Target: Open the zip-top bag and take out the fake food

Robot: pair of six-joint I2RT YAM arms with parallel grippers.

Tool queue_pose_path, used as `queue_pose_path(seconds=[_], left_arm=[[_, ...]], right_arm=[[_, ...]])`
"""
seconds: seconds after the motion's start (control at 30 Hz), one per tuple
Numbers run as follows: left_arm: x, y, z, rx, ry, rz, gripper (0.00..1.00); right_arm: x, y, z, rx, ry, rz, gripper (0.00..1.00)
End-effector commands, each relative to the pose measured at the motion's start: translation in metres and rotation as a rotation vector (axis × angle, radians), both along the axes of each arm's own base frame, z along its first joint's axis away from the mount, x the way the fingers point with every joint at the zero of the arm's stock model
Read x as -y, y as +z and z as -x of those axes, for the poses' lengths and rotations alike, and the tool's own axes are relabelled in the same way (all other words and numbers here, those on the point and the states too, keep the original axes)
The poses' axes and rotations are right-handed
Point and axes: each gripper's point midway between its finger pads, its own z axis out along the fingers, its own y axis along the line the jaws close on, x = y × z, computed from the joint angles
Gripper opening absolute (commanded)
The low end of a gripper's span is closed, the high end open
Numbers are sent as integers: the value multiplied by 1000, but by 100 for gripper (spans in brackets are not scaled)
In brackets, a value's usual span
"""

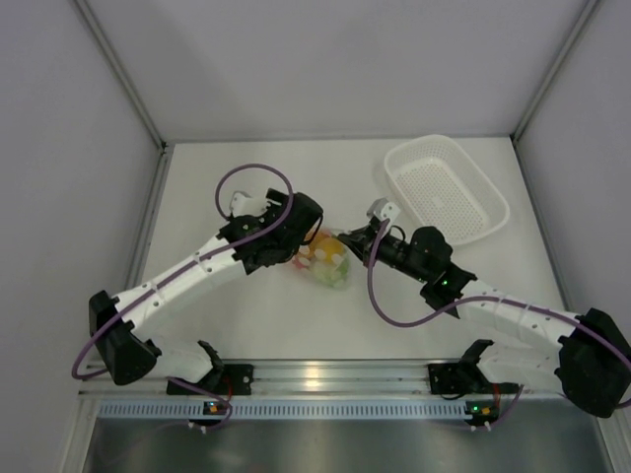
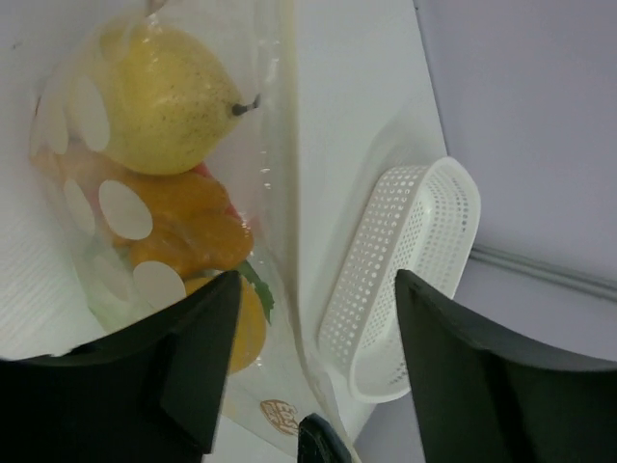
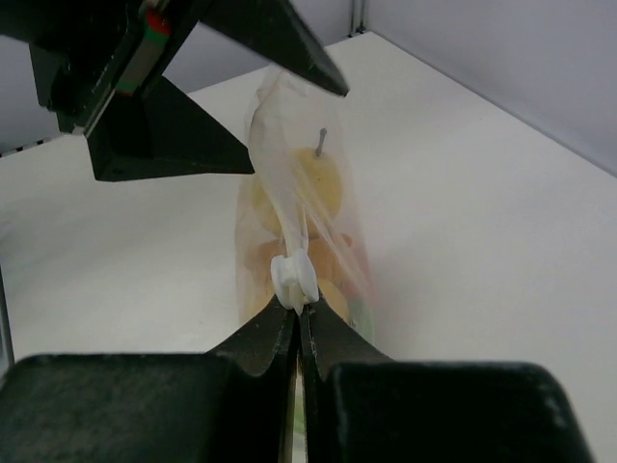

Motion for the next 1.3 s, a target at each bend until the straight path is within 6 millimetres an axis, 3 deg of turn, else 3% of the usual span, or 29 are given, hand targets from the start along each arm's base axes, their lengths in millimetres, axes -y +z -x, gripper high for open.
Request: queue_pose_path(seconds=[0.0,0.03,0.1,0.13,0.17,0.2,0.23,0.27,0.33,0.37,0.4,0.53,0.67,0.77,0.9,0.93,0.97,1.07,1.27], left_arm=[[5,46,-16,123,-112,-130,80],[14,62,-23,182,-145,-127,86],[23,71,-24,238,-280,-231,98],[26,67,-23,270,-339,-256,98],[37,92,-33,411,-416,-276,99],[53,95,-26,465,-544,-250,98],[56,88,-22,497,-621,-240,99],[52,111,-35,619,-655,-247,99],[68,121,-25,731,-882,-213,98],[56,131,-35,786,-907,-288,99],[60,135,-33,826,-976,-317,99],[71,140,-8,981,-1221,-423,99],[78,144,49,1264,-1526,-519,99],[72,141,77,1423,-1627,-604,99],[69,133,97,1515,-1735,-640,99],[71,139,98,1546,-1754,-644,98],[71,127,102,1501,-1810,-612,98],[77,120,101,1485,-1880,-538,88],[85,103,98,1458,-1950,-447,91]], right_arm=[[-4,24,10,93,45,-26,0],[-4,21,11,87,53,-14,0],[-5,21,15,87,76,-1,0],[-5,22,16,90,82,1,0],[-4,19,18,82,90,10,0],[-3,20,18,84,89,10,0],[-2,20,18,85,92,13,0],[0,20,19,88,92,16,0],[3,20,21,92,92,23,0],[5,25,23,101,102,19,0],[7,23,24,99,104,32,0],[16,31,25,123,91,39,0],[24,34,26,119,100,54,0],[28,36,30,106,137,72,0],[30,35,34,88,170,113,0],[30,38,35,91,174,112,0],[30,37,37,87,188,115,0],[30,41,39,75,191,102,0],[29,46,41,61,198,90,0]])
